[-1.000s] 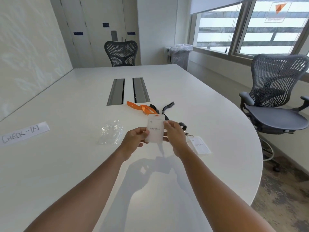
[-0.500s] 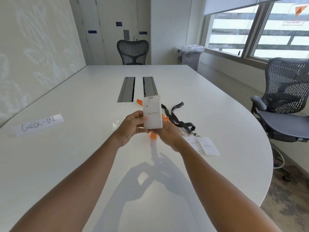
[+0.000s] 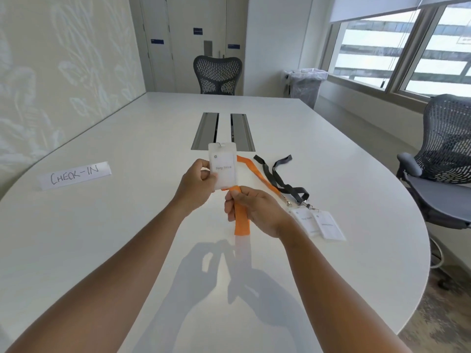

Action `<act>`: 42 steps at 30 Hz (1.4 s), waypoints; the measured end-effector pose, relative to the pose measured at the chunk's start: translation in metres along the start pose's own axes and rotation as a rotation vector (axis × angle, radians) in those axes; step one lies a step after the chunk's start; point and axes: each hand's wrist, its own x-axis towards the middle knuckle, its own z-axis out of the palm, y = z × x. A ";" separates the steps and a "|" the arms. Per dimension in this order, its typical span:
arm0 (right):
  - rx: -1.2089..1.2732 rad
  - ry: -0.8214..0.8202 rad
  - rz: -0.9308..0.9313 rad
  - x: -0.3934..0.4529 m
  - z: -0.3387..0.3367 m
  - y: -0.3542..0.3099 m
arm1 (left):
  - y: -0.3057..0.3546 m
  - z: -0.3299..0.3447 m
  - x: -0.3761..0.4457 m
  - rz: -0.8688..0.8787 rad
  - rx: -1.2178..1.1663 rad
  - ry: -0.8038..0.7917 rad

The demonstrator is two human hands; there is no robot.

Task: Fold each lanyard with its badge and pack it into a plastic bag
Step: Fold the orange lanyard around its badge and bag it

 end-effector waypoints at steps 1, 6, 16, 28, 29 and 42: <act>0.034 -0.017 -0.017 -0.001 0.000 -0.004 | -0.002 0.001 -0.005 0.025 0.054 -0.012; 0.148 0.052 -0.105 -0.001 -0.007 -0.019 | -0.017 0.007 -0.030 0.108 0.238 -0.088; 0.148 0.373 -0.096 -0.001 -0.025 -0.013 | -0.054 0.010 -0.053 0.027 0.246 -0.342; 0.062 0.530 0.160 -0.007 -0.006 0.054 | -0.053 0.011 -0.061 0.028 -0.118 -0.439; 0.053 0.519 0.162 -0.011 -0.001 0.058 | -0.052 0.013 -0.063 0.026 -0.130 -0.420; 0.104 0.393 0.167 -0.047 0.019 0.095 | -0.061 0.039 -0.076 -0.078 -0.405 -0.239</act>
